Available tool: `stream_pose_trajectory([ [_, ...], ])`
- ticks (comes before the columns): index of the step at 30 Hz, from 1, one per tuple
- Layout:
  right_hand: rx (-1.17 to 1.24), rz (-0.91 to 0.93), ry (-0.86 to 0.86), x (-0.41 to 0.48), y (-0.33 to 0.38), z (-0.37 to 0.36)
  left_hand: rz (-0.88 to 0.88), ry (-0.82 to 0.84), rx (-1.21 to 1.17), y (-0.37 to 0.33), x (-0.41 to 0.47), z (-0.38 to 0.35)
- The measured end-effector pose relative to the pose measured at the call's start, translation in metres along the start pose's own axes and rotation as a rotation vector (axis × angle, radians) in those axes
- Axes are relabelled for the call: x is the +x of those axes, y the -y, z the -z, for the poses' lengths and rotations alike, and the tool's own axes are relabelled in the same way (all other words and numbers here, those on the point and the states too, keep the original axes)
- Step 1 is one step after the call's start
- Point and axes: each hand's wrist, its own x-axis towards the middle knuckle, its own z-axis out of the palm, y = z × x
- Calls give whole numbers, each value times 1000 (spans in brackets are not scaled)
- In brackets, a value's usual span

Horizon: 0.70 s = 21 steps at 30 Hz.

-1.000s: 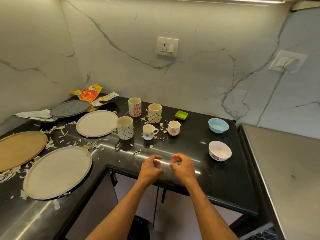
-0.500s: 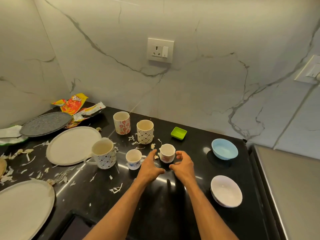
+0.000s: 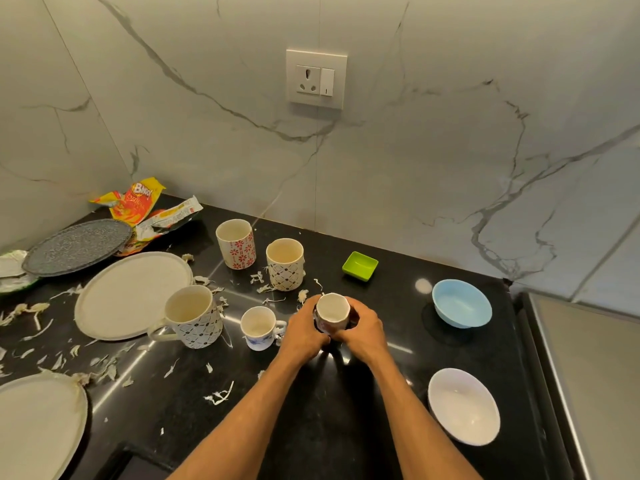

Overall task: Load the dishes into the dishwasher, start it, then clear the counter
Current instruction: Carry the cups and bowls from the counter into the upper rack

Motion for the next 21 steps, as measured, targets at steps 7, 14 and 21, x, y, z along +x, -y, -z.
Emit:
stream_pose_trajectory([
  [7, 36, 1, -68, -14, -2, 0, -83, -19, -34, -1, -11, 0],
  [14, 72, -19, -161, -70, 1, 2, -210, 87, -90, 1, -45, 3],
  [21, 109, -57, -268, -150, -17, 9, -312, 254, -168, 17, -101, -16],
])
